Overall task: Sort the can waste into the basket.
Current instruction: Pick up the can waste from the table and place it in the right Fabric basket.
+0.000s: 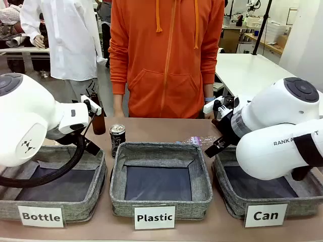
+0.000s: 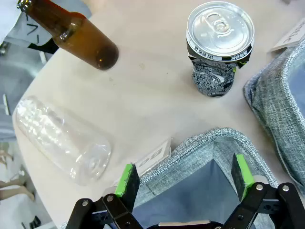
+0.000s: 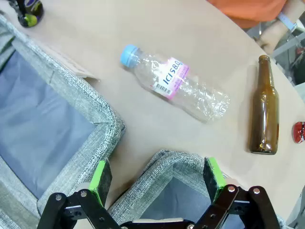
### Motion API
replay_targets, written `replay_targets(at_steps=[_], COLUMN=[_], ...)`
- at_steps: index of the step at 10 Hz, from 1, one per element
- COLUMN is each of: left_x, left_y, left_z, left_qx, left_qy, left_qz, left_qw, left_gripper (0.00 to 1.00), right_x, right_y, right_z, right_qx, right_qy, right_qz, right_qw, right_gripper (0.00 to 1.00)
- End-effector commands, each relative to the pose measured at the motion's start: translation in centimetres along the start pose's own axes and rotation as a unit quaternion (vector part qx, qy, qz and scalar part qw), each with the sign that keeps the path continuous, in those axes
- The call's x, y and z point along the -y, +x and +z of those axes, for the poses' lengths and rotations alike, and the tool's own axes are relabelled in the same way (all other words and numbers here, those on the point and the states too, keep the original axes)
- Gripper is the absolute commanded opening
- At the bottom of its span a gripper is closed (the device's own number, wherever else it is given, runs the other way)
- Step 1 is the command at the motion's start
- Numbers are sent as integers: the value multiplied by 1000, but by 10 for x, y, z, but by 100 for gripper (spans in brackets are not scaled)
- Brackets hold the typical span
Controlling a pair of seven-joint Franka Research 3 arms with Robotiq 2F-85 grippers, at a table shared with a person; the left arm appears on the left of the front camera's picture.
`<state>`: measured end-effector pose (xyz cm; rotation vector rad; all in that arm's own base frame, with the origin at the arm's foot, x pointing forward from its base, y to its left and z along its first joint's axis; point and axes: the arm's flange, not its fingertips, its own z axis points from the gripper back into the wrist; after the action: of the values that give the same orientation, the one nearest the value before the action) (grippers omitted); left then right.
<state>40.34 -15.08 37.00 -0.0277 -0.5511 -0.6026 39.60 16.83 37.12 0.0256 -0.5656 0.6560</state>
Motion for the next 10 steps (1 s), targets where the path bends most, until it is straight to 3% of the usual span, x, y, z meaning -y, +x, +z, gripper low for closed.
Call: replay_targets(at_steps=[1, 10], left_x=[0, 0], left_y=[0, 0], left_z=[0, 0], left_qx=[0, 0], left_qy=[0, 0], left_qz=[0, 0], left_qw=[1000, 1000], left_gripper=[100, 100], right_x=[0, 0], right_y=[0, 0], right_z=[0, 0], right_qx=[0, 0], right_qy=[0, 0], right_qz=[0, 0], right_qw=[1000, 1000], right_gripper=[100, 100])
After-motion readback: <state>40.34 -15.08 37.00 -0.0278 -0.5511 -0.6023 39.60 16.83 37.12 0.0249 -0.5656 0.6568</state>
